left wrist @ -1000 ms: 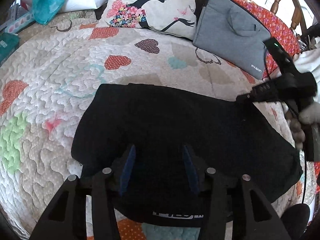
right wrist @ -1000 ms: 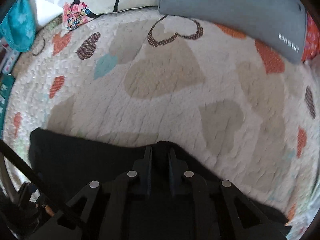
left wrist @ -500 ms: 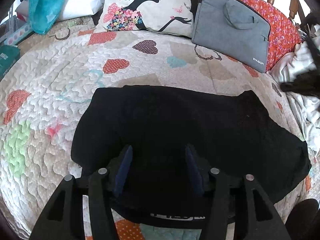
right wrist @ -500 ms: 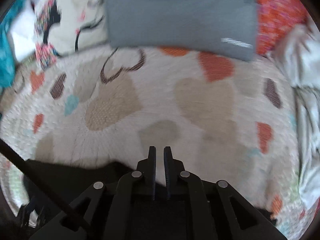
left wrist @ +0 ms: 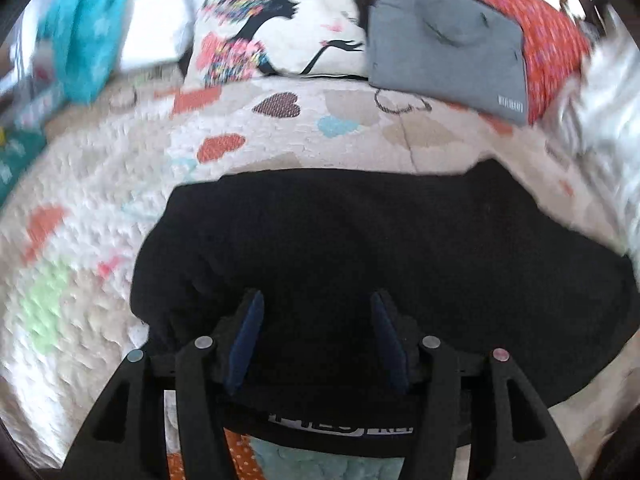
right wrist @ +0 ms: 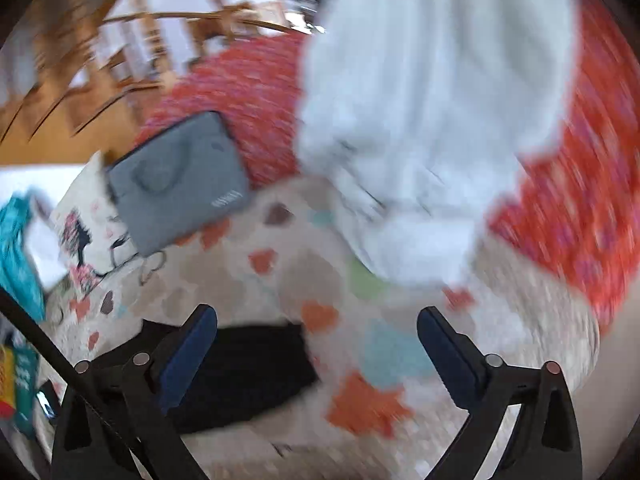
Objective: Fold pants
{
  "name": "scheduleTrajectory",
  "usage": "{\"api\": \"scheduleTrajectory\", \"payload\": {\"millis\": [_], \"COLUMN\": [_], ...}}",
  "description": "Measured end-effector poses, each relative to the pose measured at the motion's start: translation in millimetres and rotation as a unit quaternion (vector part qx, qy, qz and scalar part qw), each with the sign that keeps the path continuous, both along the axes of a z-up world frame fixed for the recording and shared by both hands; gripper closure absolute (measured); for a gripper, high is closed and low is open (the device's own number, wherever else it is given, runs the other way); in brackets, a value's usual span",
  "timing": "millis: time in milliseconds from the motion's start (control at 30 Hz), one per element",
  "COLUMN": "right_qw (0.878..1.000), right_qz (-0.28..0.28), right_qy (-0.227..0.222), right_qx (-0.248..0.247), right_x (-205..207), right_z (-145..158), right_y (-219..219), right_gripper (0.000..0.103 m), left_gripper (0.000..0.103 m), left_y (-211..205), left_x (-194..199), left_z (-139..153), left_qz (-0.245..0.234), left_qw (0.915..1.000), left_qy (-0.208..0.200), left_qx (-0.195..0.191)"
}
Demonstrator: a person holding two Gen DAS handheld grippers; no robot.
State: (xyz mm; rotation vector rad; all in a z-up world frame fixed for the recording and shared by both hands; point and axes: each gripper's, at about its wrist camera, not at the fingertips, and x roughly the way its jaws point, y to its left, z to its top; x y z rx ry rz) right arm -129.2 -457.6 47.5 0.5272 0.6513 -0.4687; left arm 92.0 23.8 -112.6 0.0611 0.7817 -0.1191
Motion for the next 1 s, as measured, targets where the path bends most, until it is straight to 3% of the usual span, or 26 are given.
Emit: {"api": "scheduleTrajectory", "payload": {"millis": [67, 200, 300, 433, 500, 600, 667, 833, 1000], "right_qw": [1.0, 0.997, 0.992, 0.98, 0.974, 0.966, 0.964, 0.96, 0.951], "right_qz": [-0.012, -0.007, 0.007, 0.034, 0.054, 0.097, 0.127, 0.189, 0.241], "right_qy": [-0.003, -0.009, -0.014, -0.033, -0.034, -0.026, -0.012, 0.023, 0.034], "right_qx": [0.028, 0.072, 0.125, 0.196, 0.218, 0.236, 0.234, 0.206, 0.193], "right_x": [-19.9, -44.2, -46.4, -26.8, -11.2, 15.7, 34.5, 73.4, 101.2], "right_z": [-16.4, -51.0, -81.5, -113.9, -125.7, -140.6, -148.9, -162.0, -167.7], "right_y": [-12.8, -30.5, -44.1, -51.5, -49.2, -37.3, -27.3, -7.4, 4.9], "right_gripper": [0.008, 0.008, 0.01, 0.011, 0.011, 0.011, 0.011, 0.011, 0.011], "left_gripper": [0.049, 0.049, 0.046, 0.042, 0.042, 0.042, 0.042, 0.042, 0.042], "left_y": [-8.4, -19.4, -53.9, -129.3, -173.7, -248.9, -286.7, -355.6, -397.8], "left_x": [1.0, -1.6, -8.8, -16.0, -17.4, -18.2, -14.5, 17.7, 38.8], "left_z": [3.6, 40.9, 83.2, 110.9, 109.9, 91.7, 77.5, 46.7, 26.4], "left_qz": [-0.003, -0.045, -0.116, -0.228, -0.28, -0.36, -0.386, -0.41, -0.436], "left_qw": [0.9998, 0.9974, 0.9918, 0.9732, 0.9594, 0.9302, 0.918, 0.901, 0.8839], "left_qy": [0.008, 0.029, 0.011, 0.014, 0.031, 0.069, 0.083, 0.143, 0.167], "left_qx": [0.019, -0.048, -0.054, -0.026, -0.011, 0.022, 0.038, 0.009, 0.012]}}
